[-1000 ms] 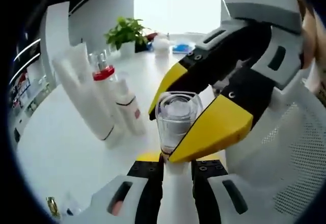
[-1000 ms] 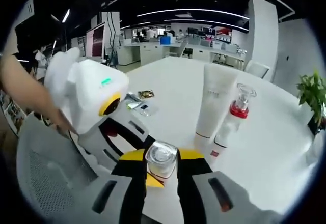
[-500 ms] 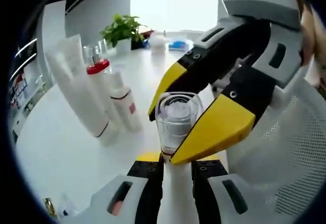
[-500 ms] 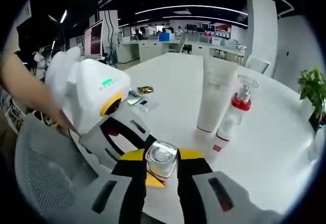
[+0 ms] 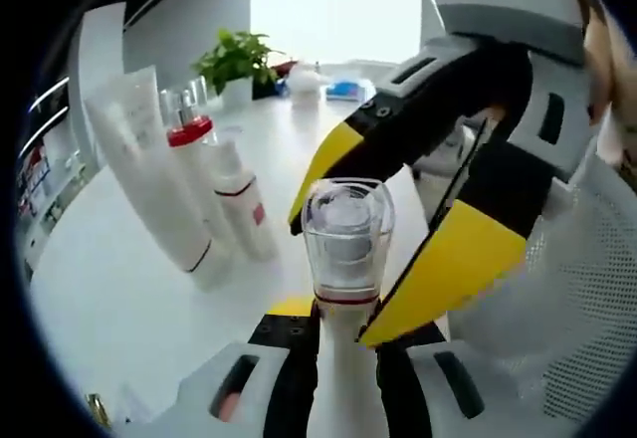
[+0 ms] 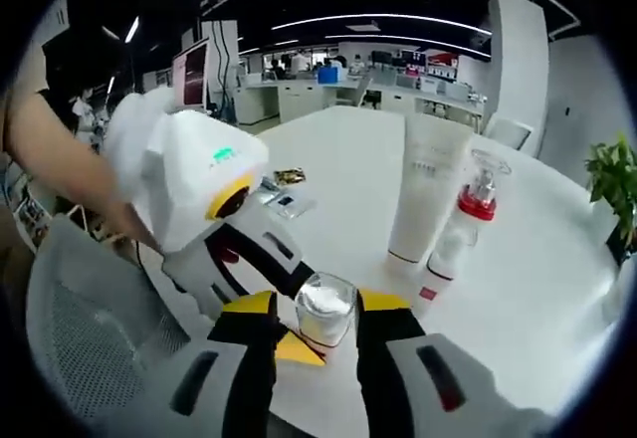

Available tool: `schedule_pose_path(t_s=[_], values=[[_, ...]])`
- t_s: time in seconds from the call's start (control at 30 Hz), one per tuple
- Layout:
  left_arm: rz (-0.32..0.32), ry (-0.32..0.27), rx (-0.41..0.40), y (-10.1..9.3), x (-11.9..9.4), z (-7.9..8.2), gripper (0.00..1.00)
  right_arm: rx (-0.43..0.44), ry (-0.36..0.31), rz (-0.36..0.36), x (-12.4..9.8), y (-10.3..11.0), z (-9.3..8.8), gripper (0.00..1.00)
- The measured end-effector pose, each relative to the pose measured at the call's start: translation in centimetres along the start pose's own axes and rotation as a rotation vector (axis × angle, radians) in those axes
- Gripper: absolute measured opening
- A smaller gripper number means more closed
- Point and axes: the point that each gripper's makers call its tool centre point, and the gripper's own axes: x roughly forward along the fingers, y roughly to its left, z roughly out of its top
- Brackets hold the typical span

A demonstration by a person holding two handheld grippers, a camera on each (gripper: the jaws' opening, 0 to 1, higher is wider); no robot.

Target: Arrange the skincare products in the storage area until every visible bottle or jar stands upright without overlapping.

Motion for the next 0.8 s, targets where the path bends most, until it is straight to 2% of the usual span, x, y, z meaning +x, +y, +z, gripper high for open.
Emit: schedule_pose_path(t_s=[0.07,0.27,0.43,0.8], values=[[-0.004,-0.003,0.006,0.1,0.1,0.1,0.17,0.004,-0.015,-0.002,-0.1,-0.2,0.3,0.36],[-0.016,-0.013,0.014,0.5,0.2,0.3,0.17,0.023,-0.022,-0.021,-0.1,-1.4,0.2,0.50],[-0.028,-0.014,0.025,1.2,0.5,0.5,0.17,0.031,-0.030,-0.045,-0.6,-2.6,-0.1,0.54],[-0.033,-0.032,0.029,3.5,1.4,1.4,0.17,0.085,-0.040,-0.104,-2.8,-5.9,-1.4,0.70]])
